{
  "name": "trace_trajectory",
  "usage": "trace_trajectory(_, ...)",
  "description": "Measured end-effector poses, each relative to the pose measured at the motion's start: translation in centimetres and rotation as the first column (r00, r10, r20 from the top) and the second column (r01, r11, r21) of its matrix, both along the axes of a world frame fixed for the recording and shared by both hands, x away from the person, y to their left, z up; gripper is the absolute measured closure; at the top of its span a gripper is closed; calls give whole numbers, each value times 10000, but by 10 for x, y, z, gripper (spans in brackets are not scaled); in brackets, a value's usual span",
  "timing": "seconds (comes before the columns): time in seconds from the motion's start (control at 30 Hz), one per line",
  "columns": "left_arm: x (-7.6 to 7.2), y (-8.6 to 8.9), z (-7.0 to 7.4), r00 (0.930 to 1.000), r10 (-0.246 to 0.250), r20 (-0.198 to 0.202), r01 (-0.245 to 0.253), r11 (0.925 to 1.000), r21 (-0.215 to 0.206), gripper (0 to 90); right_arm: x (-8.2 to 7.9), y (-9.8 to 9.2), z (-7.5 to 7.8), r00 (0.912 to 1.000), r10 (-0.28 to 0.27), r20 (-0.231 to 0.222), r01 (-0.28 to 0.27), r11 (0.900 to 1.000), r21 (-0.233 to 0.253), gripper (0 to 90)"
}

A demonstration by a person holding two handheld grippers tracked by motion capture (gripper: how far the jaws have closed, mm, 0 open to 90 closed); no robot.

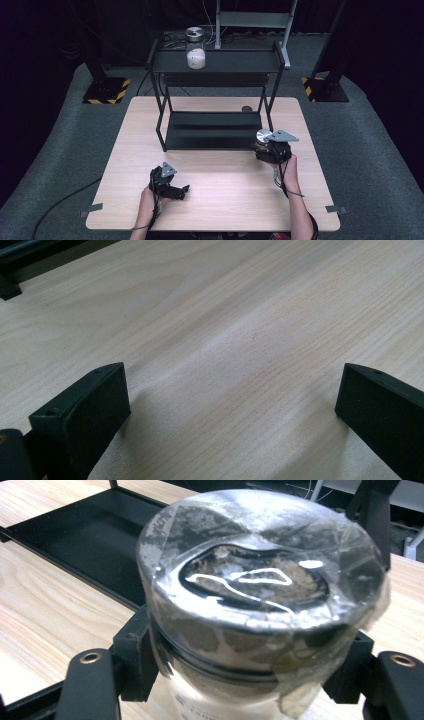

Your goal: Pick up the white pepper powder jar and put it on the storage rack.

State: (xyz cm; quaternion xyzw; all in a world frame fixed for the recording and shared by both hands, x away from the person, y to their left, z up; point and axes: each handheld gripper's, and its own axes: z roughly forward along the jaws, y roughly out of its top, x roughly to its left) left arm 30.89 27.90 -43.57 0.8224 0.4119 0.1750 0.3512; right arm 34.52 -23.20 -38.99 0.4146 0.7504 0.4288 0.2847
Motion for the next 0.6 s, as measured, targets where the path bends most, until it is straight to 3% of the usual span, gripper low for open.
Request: trace_trajectory(0.6,0,0,0,10000,1,-2,-1,10000,3,2,1,3,17,9992,283,298,-284,9996,15,299)
